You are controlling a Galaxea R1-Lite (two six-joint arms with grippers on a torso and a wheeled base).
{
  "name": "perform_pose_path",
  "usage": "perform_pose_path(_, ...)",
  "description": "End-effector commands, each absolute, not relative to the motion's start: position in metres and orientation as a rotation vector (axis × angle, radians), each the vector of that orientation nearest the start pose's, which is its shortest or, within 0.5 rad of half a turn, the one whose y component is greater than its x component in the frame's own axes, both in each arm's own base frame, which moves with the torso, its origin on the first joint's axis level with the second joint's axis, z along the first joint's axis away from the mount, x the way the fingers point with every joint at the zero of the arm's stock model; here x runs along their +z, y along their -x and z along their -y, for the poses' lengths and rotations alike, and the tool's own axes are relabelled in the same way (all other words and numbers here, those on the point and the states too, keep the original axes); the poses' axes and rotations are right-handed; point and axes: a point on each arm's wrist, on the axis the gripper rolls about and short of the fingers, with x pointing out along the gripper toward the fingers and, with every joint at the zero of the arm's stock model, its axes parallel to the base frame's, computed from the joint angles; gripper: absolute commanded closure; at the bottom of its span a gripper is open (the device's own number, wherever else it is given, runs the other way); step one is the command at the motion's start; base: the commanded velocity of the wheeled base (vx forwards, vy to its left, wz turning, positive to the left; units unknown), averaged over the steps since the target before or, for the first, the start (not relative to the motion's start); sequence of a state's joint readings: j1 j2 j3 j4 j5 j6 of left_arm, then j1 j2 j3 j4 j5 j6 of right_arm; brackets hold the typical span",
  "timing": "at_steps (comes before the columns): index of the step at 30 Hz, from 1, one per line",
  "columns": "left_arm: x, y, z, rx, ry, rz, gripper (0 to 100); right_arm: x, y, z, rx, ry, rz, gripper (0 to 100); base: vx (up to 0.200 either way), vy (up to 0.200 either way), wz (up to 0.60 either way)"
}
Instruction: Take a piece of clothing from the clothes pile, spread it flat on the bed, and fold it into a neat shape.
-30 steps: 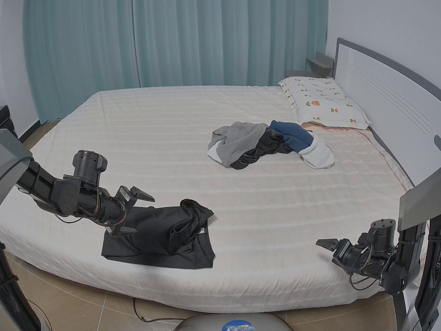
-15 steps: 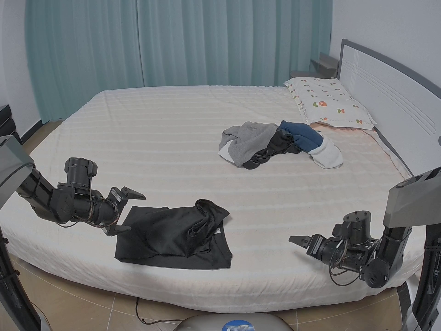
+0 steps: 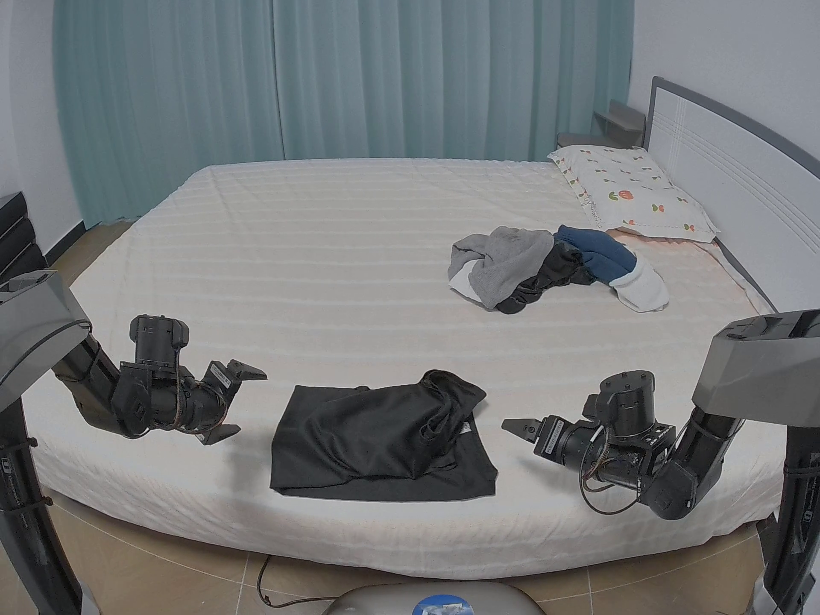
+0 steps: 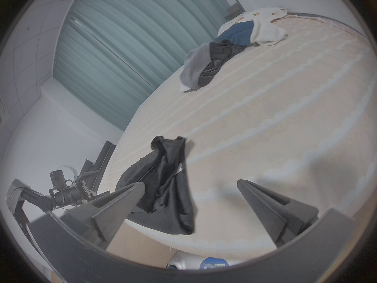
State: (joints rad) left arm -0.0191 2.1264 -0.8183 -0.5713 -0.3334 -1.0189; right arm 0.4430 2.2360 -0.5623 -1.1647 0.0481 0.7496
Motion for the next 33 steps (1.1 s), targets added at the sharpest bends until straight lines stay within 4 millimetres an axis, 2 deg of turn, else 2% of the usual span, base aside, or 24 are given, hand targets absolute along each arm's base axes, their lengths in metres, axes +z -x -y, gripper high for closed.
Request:
perform_pose_path(1, 0.031, -0.351, 0.014, 0.077, 1.076, -0.863, 0, 0.009, -0.301, -0.153, 0.284, -0.608, -0.646, 0, 0.000, 0.200, 0.00)
perform_pose_path(4, 0.030, -0.351, 0.014, 0.078, 1.076, -0.864, 0, 0.009, -0.299, -0.169, 0.285, -0.566, -0.682, 0, 0.000, 0.200, 0.00)
perform_pose_path(8, 0.030, -0.351, 0.015, 0.076, 1.071, -0.864, 0, 0.010, -0.309, -0.173, 0.256, -0.503, -0.663, 0, 0.000, 0.200, 0.00)
perform_pose_path(13, 0.026, -0.352, 0.016, 0.092, 1.061, -0.865, 0, 0.017, -0.317, -0.181, 0.270, -0.501, -0.627, 0, 0.000, 0.000, 0.00)
perform_pose_path(16, 0.026, -0.353, 0.016, 0.103, 1.057, -0.860, 0, 0.010, -0.317, -0.182, 0.263, -0.495, -0.638, 0, 0.000, 0.000, 0.00)
perform_pose_path(17, 0.025, -0.354, 0.016, 0.104, 1.057, -0.858, 0, 0.001, -0.317, -0.182, 0.253, -0.480, -0.659, 0, 0.000, 0.000, 0.00)
perform_pose_path(25, 0.024, -0.354, 0.017, 0.106, 1.053, -0.862, 0, -0.009, -0.320, -0.179, 0.230, -0.463, -0.686, 0, 0.000, 0.000, 0.00)
perform_pose_path(26, 0.024, -0.354, 0.017, 0.105, 1.053, -0.861, 0, -0.010, -0.319, -0.179, 0.231, -0.461, -0.687, 100, 0.000, 0.000, 0.00)
perform_pose_path(33, 0.024, -0.354, 0.017, 0.105, 1.053, -0.861, 0, -0.010, -0.307, -0.161, 0.203, -0.416, -0.719, 100, 0.000, 0.000, 0.00)
